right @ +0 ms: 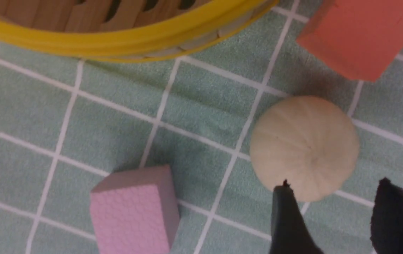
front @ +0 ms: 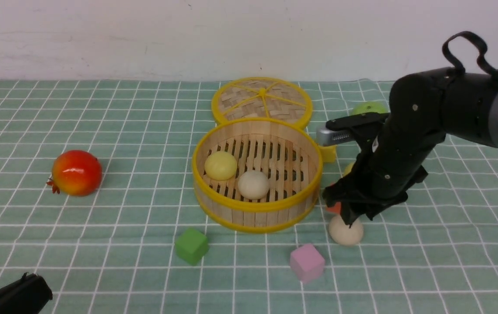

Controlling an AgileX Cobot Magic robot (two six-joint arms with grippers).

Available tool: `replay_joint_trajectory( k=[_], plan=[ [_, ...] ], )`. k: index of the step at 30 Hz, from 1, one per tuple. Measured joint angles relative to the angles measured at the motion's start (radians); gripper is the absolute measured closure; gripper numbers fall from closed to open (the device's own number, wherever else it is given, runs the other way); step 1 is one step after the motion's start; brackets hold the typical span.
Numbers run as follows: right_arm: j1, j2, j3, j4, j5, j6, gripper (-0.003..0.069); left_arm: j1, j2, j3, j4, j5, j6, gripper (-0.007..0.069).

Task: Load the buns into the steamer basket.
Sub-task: Use the right arm to grab a steamed stuffed bun, then use the right arm to put the steamed stuffed bun into the steamer

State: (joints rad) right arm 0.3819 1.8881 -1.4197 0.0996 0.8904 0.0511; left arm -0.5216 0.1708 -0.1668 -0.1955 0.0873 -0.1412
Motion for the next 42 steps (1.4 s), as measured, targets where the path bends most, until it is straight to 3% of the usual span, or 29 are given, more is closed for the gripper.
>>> replay_joint_trajectory(
  k=[11, 18, 23, 27, 32, 37, 42],
  plan=[
    [-0.001, 0.067, -0.003, -0.038, -0.094, 0.044, 0.0334, 0.0, 0.0, 0.0, 0.0, 0.0, 0.0, 0.0628],
    [-0.001, 0.095, -0.006, -0.038, -0.114, 0.045, 0.0385, 0.0, 0.0, 0.0, 0.0, 0.0, 0.0, 0.062],
    [-0.001, 0.096, -0.012, -0.038, -0.111, 0.04, 0.0473, 0.0, 0.0, 0.0, 0.0, 0.0, 0.0, 0.0617],
    [-0.001, 0.06, -0.012, -0.038, -0.071, -0.006, 0.0629, 0.0, 0.0, 0.0, 0.0, 0.0, 0.0, 0.061],
    [-0.001, -0.021, -0.012, -0.029, -0.054, -0.02, 0.0649, 0.0, 0.0, 0.0, 0.0, 0.0, 0.0, 0.0606],
    [-0.001, -0.108, -0.05, 0.126, -0.09, -0.109, 0.0649, 0.0, 0.0, 0.0, 0.0, 0.0, 0.0, 0.0603],
    [-0.001, -0.034, -0.152, 0.288, -0.141, -0.227, 0.0648, 0.0, 0.0, 0.0, 0.0, 0.0, 0.0, 0.0603]
  ],
)
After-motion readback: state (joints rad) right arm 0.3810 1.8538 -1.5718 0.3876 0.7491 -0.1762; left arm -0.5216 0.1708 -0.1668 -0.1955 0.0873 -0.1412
